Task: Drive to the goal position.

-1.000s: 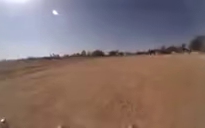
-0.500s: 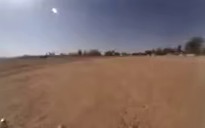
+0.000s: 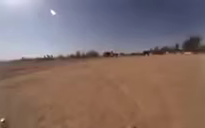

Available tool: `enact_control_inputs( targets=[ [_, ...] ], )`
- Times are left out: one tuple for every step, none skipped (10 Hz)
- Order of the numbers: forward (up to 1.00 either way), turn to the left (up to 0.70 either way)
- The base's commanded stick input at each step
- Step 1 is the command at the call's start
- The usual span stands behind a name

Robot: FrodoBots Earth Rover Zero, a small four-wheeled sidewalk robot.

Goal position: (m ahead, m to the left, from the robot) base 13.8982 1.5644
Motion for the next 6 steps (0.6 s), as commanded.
enact_control_inputs(
  targets=[
    [1.0,0.0],
    [1.0,0.0],
    [1.0,0.0],
    [1.0,0.0],
    [1.0,0.0],
    [1.0,0.0]
  ],
)
